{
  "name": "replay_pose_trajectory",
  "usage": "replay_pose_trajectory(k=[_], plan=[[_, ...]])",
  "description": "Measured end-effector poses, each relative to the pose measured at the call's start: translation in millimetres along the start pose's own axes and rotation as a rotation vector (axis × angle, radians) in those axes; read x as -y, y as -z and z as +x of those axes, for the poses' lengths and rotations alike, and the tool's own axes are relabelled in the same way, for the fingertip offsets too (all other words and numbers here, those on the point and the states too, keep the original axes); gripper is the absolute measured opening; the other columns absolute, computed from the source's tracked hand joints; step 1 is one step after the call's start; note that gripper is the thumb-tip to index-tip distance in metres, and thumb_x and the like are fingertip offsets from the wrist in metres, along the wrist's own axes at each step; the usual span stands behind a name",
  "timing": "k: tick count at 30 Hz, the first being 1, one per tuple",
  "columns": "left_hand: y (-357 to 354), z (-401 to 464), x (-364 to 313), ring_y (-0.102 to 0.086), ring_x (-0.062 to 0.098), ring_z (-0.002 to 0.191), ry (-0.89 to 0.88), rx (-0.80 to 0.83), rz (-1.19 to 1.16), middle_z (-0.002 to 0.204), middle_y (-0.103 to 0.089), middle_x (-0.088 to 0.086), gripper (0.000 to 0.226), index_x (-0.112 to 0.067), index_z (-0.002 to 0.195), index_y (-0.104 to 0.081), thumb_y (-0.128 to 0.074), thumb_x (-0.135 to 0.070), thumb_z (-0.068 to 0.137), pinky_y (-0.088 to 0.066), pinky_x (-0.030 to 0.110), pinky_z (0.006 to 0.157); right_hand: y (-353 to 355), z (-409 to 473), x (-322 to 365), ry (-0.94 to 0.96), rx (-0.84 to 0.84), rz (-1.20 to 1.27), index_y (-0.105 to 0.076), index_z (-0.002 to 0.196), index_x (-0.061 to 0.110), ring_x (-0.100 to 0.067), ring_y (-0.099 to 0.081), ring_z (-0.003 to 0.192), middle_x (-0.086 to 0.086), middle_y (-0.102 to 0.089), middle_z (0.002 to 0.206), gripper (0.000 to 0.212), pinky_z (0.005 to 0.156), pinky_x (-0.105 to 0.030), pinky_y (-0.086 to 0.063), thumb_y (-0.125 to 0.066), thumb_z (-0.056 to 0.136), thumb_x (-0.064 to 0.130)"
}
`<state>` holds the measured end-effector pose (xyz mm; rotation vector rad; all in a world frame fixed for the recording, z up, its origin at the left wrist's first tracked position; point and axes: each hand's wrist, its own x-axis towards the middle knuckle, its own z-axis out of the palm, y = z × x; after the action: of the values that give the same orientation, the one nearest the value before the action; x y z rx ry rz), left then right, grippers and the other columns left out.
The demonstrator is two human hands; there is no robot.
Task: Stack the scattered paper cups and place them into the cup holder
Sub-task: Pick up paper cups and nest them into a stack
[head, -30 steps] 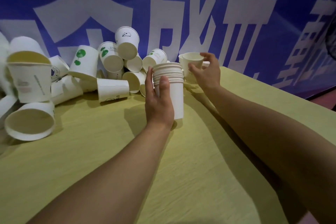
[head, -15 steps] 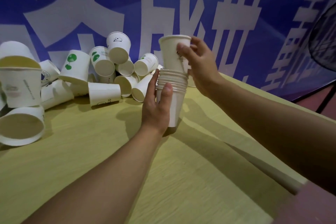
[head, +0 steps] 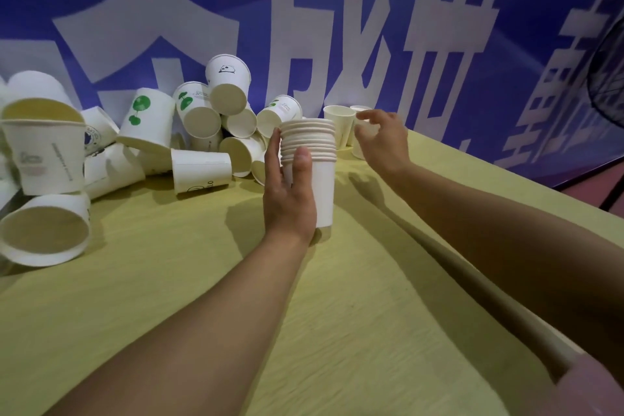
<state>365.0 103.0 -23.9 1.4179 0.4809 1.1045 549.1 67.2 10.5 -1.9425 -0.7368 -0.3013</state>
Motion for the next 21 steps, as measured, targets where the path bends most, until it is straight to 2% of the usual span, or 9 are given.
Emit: replay_pose_trajectory(k=[2,4,6,8,11,14,17,21], plan=[[-0.1,0.2,0.9,-0.067,0.012,0.099,0.004,-0.004,0.002,0.129,-0.063,-0.004,0.059,-0.048,0.146,-0.035,-0.046,-0.06,0.09,-0.057,0.029,0.075,0.4,16.0,-12.5,-0.064,0.003,-0.148,-0.057,0.133,0.031,-0.024,-0.04,0.129,-0.002,-0.043,0.144,0.039,0.11,-0.038,-0.036,-0.062,0.095,0.038],[0.0,0.4,1.9,-0.067,0.012,0.098,0.004,0.001,0.009,0.128,-0.063,-0.005,0.059,-0.049,0.146,-0.034,-0.046,-0.06,0.089,-0.056,0.027,0.072,2.1,27.0,-22.2,-0.095,0.026,-0.25,-0.051,0.139,0.033,-0.028,-0.037,0.132,-0.004,-0.039,0.148,0.048,0.109,-0.04,-0.036,-0.064,0.093,0.043],[-0.2,0.5,3.2,-0.067,0.011,0.097,-0.001,0.017,0.012,0.129,-0.062,-0.004,0.054,-0.05,0.147,-0.033,-0.046,-0.058,0.095,-0.055,0.026,0.07,1.7,35.3,-30.3,-0.115,0.066,-0.292,-0.051,0.139,0.034,-0.03,-0.036,0.133,-0.004,-0.037,0.15,0.052,0.11,-0.042,-0.035,-0.065,0.091,0.048],[0.0,1.1,4.4,-0.067,0.014,0.1,-0.008,0.018,0.011,0.129,-0.062,-0.005,0.056,-0.052,0.146,-0.033,-0.045,-0.061,0.092,-0.059,0.033,0.077,-0.9,40.4,-34.6,-0.116,0.084,-0.303,-0.054,0.135,0.032,-0.03,-0.037,0.132,-0.003,-0.039,0.149,0.05,0.108,-0.043,-0.036,-0.065,0.09,0.05],[-0.7,0.7,4.5,-0.066,0.019,0.108,-0.024,0.015,0.018,0.13,-0.063,-0.006,0.059,-0.055,0.143,-0.035,-0.045,-0.065,0.086,-0.057,0.047,0.09,-1.3,43.3,-34.4,-0.083,0.016,-0.268,-0.065,0.115,0.022,-0.024,-0.044,0.121,-0.002,-0.048,0.139,0.035,0.1,-0.032,-0.038,-0.068,0.089,0.045],[-0.6,0.6,4.4,-0.066,0.015,0.105,-0.046,0.022,0.034,0.129,-0.063,-0.007,0.061,-0.052,0.145,-0.034,-0.045,-0.063,0.086,-0.058,0.042,0.087,5.3,38.3,-26.4,-0.044,-0.051,-0.122,-0.065,0.095,0.017,-0.017,-0.055,0.107,0.001,-0.057,0.122,0.019,0.091,-0.023,-0.046,-0.07,0.091,0.035],[-0.4,-1.1,4.4,-0.066,0.012,0.104,-0.072,0.039,0.036,0.132,-0.061,-0.006,0.064,-0.05,0.147,-0.032,-0.044,-0.063,0.087,-0.058,0.036,0.084,26.0,23.4,-7.2,0.012,-0.109,0.002,-0.058,0.093,0.018,-0.018,-0.057,0.103,-0.001,-0.056,0.117,0.018,0.084,-0.021,-0.049,-0.071,0.09,0.03],[-3.6,-9.4,1.1,-0.063,0.013,0.115,-0.115,0.104,0.067,0.136,-0.06,-0.008,0.07,-0.047,0.147,-0.035,-0.045,-0.069,0.082,-0.053,0.048,0.097,67.8,-9.5,32.3,0.153,-0.051,0.124,-0.049,0.098,0.016,-0.018,-0.057,0.102,-0.002,-0.051,0.113,0.031,0.083,-0.026,-0.058,-0.075,0.085,0.025]])
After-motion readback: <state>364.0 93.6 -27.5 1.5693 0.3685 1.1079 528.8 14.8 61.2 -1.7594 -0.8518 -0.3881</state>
